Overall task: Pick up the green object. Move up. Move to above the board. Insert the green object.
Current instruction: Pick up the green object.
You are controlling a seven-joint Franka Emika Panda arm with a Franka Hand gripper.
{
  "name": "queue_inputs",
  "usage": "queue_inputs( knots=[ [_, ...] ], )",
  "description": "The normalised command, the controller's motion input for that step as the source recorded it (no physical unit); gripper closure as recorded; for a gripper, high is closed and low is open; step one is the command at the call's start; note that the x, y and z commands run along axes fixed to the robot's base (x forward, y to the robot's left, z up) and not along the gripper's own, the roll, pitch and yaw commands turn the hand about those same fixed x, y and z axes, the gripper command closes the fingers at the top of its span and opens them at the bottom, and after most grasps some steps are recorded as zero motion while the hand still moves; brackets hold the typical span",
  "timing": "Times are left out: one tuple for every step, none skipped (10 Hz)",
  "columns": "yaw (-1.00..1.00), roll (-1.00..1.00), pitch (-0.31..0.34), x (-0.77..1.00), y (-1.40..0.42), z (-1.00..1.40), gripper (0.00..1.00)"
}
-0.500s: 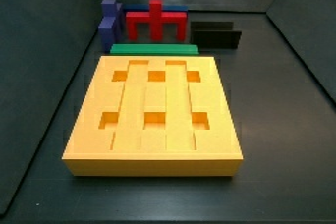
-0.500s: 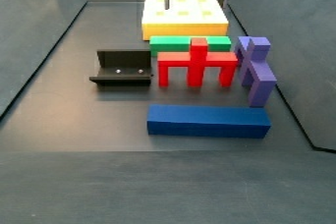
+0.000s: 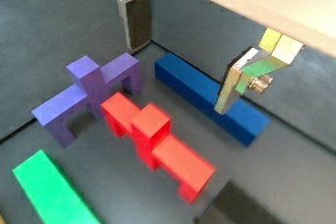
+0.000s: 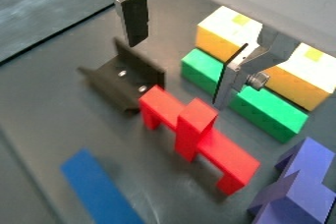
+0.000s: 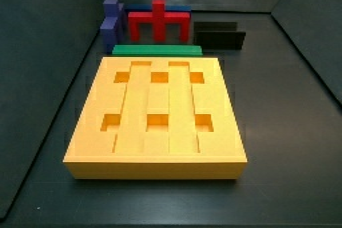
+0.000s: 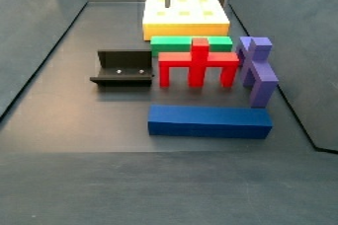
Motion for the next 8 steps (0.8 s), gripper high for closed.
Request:
queue_inputs(
  knots=[
    [-0.58,-0.22,-0.109,0.0,-0.4,0.0,0.0],
    [-0.59,-0.22,-0.131,0.0,-0.39,0.0,0.0],
    [-0.62,-0.23,-0.179,0.0,-0.34,-0.01,0.0],
    [-0.63,-0.2,-0.201,0.0,-0.36,-0.07,0.0],
    [-0.65,-0.16,-0.21,0.0,-0.38,-0.11,0.0],
    [-0.7,-0.06,-0.18,0.0,-0.45,-0.16,0.0],
    [-0.72,0.0,-0.133,0.0,-0.51,-0.21,0.0],
    [-0.73,0.0,-0.101,0.0,-0.51,-0.19,0.0]
  ],
)
